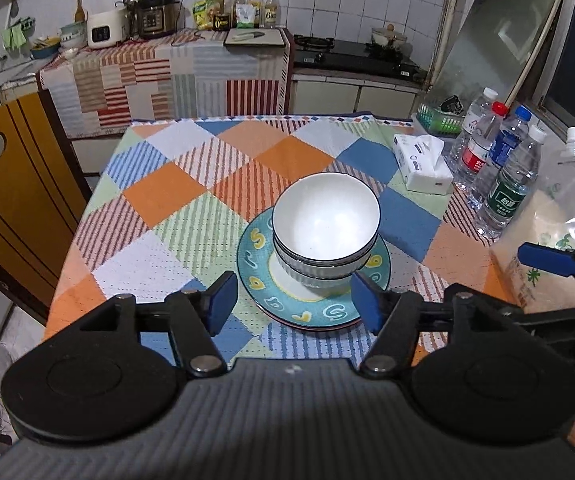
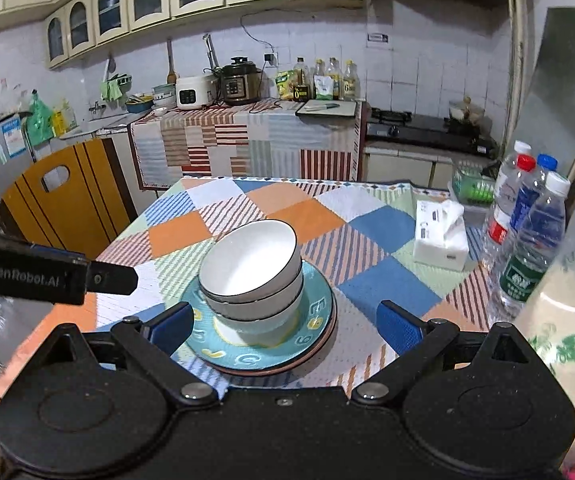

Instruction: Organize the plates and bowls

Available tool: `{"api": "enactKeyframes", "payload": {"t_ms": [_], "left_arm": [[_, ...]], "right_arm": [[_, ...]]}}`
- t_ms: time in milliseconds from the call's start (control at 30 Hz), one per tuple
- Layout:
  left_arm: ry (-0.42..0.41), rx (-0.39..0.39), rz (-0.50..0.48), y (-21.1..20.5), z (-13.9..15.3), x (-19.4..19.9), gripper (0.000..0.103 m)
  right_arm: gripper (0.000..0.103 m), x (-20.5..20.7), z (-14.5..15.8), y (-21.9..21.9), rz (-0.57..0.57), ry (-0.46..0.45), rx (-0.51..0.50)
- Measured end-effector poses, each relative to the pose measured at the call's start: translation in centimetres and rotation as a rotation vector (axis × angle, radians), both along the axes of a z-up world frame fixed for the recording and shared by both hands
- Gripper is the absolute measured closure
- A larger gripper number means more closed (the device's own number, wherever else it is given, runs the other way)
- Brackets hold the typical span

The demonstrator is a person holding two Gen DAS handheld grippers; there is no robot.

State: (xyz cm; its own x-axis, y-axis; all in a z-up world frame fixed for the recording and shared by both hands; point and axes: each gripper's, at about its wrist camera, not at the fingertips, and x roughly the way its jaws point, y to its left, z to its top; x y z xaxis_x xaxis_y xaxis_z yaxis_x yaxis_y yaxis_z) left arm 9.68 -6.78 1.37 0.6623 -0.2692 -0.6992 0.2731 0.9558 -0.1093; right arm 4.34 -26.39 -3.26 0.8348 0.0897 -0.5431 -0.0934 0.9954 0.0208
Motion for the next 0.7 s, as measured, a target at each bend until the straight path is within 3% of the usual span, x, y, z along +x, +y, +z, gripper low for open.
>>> {"api": "enactKeyframes", "payload": {"t_ms": [400, 700], "left_arm": [[-0.032, 0.028, 0.008, 0.9, 1.2, -1.7, 0.033], [-0.039, 0.005, 0.085, 3.6, -0.1, -2.9, 0.015]], "right_arm": [[0.004, -1.9, 2.1, 1.0, -0.064, -0.005, -0.046], [0.004, -3.4, 2.4, 2.2, -0.1, 0.002, -0.092]]}}
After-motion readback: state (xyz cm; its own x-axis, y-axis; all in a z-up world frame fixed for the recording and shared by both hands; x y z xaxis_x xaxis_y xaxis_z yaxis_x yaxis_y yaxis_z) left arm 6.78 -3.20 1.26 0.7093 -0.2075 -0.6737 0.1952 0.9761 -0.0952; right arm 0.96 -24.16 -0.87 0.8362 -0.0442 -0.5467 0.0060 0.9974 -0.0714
